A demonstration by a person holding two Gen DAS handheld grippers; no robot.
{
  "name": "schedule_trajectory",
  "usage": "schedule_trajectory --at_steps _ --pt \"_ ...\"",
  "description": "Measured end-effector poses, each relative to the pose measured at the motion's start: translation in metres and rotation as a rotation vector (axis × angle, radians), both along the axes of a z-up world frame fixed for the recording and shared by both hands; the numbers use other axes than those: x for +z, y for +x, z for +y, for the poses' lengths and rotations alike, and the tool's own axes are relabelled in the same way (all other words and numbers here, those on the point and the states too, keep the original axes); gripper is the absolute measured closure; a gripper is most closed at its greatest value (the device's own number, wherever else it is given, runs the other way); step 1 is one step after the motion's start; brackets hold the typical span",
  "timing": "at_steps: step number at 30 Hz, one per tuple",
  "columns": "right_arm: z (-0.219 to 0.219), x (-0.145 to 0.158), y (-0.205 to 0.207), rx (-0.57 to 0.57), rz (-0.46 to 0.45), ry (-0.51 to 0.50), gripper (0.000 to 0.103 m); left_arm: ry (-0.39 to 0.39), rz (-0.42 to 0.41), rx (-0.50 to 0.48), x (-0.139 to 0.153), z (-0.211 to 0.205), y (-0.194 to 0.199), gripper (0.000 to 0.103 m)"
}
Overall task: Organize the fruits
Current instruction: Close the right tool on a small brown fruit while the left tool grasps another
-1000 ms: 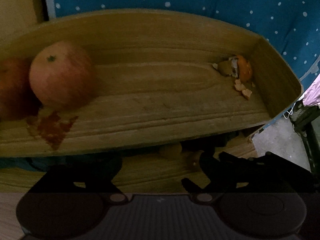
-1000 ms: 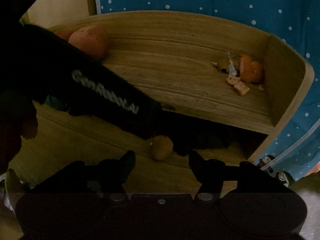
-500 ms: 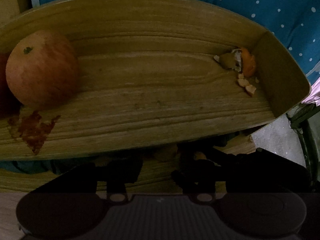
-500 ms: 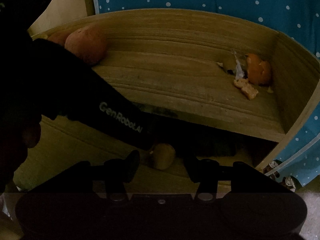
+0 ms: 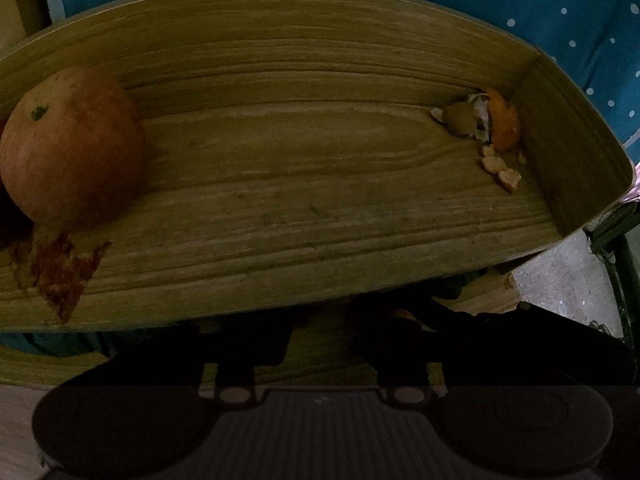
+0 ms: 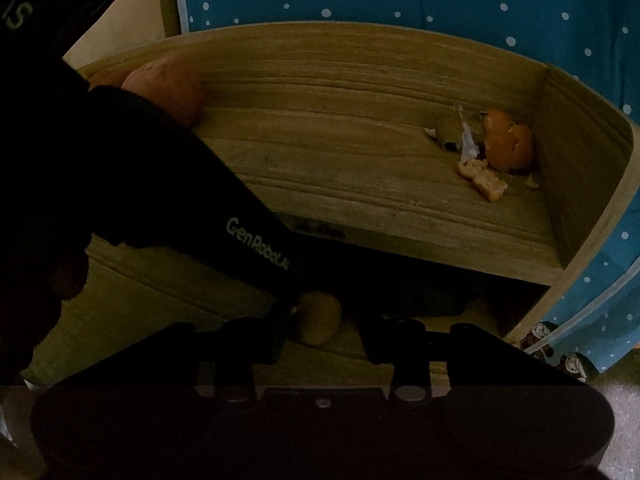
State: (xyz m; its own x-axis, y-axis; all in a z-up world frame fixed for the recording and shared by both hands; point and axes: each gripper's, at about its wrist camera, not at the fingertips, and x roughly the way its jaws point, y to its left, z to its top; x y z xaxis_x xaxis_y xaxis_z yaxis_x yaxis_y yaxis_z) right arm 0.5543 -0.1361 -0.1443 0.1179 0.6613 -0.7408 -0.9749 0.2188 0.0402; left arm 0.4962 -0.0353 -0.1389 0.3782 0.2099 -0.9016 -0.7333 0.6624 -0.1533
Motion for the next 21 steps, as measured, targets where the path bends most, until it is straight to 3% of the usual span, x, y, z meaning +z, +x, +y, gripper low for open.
schedule_trajectory --at_steps 21 --pt "-0.0056 0.0050 0.0036 -0.022 0.057 -0.023 0.071 -0.008 0.035 -0.004 0.0007 -0.0024 -0.0066 0.071"
